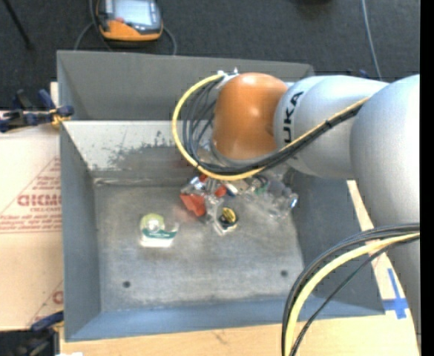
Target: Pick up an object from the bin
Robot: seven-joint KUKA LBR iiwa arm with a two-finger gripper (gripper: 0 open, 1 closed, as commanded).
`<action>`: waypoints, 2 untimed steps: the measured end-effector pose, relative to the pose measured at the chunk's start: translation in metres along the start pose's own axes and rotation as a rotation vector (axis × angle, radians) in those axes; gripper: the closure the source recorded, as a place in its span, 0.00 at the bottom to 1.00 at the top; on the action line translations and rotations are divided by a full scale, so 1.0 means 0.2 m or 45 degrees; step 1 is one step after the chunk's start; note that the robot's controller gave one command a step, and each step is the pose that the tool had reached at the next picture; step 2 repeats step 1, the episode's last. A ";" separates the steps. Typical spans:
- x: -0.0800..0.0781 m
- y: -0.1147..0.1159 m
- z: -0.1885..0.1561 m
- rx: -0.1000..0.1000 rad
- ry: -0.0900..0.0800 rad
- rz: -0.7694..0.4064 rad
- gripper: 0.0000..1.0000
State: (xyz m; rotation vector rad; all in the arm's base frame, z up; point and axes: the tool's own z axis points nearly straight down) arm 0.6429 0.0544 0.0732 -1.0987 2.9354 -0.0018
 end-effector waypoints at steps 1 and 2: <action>-0.01 -0.02 -0.36 0.006 -0.003 0.009 1.00; -0.01 -0.02 -0.36 0.006 -0.003 0.009 1.00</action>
Offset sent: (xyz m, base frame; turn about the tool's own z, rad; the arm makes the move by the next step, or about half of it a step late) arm -0.0002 0.0000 0.0655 0.0000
